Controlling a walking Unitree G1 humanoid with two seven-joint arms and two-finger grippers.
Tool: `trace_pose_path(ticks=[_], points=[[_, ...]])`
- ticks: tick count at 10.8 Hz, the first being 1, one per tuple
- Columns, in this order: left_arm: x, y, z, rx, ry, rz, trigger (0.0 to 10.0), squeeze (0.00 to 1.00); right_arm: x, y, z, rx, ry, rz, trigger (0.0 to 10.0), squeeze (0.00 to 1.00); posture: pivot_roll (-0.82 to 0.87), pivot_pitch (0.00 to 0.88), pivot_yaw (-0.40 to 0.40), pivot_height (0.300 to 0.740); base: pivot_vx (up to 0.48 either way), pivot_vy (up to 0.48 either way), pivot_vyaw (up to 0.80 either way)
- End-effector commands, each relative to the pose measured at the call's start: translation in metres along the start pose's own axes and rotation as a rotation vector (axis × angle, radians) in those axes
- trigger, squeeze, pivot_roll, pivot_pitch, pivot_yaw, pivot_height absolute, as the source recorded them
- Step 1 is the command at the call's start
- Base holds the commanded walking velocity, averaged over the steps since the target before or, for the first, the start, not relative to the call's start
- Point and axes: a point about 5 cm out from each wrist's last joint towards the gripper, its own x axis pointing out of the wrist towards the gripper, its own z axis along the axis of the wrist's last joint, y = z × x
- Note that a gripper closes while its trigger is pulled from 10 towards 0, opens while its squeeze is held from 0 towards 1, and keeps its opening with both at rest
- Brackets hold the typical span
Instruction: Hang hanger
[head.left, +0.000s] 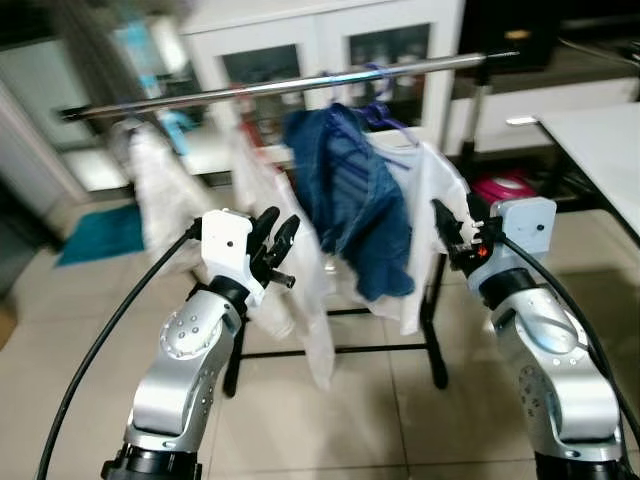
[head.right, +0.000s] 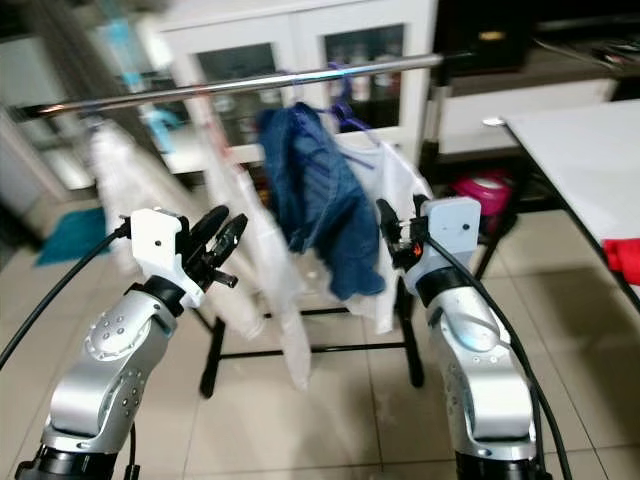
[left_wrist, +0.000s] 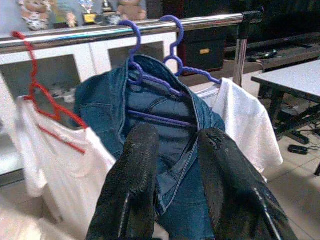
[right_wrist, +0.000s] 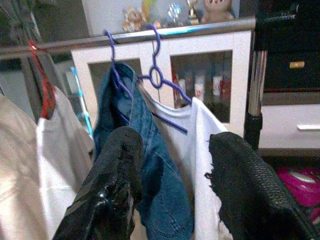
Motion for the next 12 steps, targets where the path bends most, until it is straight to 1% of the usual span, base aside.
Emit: trace_pose_path(ticks=[1,3,4,5,6,7,8,9,10,11,12], points=[[0.000,0.007,0.002,0.009,-0.002,0.018,10.0,0.00,0.002,0.006,0.001,-0.001,0.006,0.037,10.0,0.75,-0.13,0.023,0.168,0.740,0.409,0.000,0.00],[0.001,0.006,0.001,0.007,0.000,0.011,10.0,0.00,0.002,0.006,0.007,-0.060,-0.014,0.056,10.0,0.74,-0.13,0.023,0.169,0.740,0.407,0.000,0.00],[0.002,0.005,0.001,0.005,0.001,0.010,10.0,0.00,0.003,0.006,0.008,-0.054,-0.015,0.060,10.0,0.74,-0.14,0.023,0.168,0.740,0.401,0.000,0.00],[0.002,0.005,0.001,0.004,0.001,0.008,10.0,0.00,0.003,0.004,0.011,-0.116,-0.039,0.040,10.0,0.74,-0.14,0.023,0.167,0.740,0.409,0.000,0.00],[0.002,0.004,0.001,0.003,0.001,0.005,10.0,0.00,0.005,0.002,0.011,-0.131,-0.040,0.030,10.0,0.17,-0.13,0.026,0.163,0.740,0.398,0.000,0.00],[0.001,0.003,-0.001,0.013,0.008,-0.007,10.0,0.00,0.008,0.000,0.011,-0.142,-0.033,0.038,10.0,0.00,-0.13,0.028,0.159,0.740,0.394,0.000,0.00],[0.001,0.002,-0.001,0.012,0.009,-0.011,10.0,0.00,0.011,-0.002,0.012,-0.144,-0.036,0.046,10.0,0.00,-0.13,0.030,0.154,0.740,0.386,0.000,0.00],[0.001,0.002,-0.001,0.012,0.009,-0.007,10.0,0.00,0.013,-0.001,0.015,-0.142,-0.050,0.075,10.0,0.00,-0.13,0.032,0.150,0.740,0.382,0.000,0.00],[0.000,0.002,-0.001,0.008,0.008,-0.008,10.0,0.00,0.014,0.006,0.020,-0.130,-0.070,0.156,10.0,0.00,-0.13,0.034,0.145,0.740,0.345,0.000,0.00],[-0.002,-0.002,-0.001,-0.015,-0.007,-0.040,10.0,0.00,0.014,0.016,0.022,-0.104,-0.073,0.278,10.0,0.00,-0.13,0.036,0.142,0.740,0.000,0.000,0.00],[-0.007,-0.008,-0.004,-0.003,0.026,-0.124,10.0,0.00,0.014,0.020,0.024,-0.107,-0.068,0.352,10.0,0.00,-0.13,0.036,0.142,0.740,0.000,0.000,0.00]])
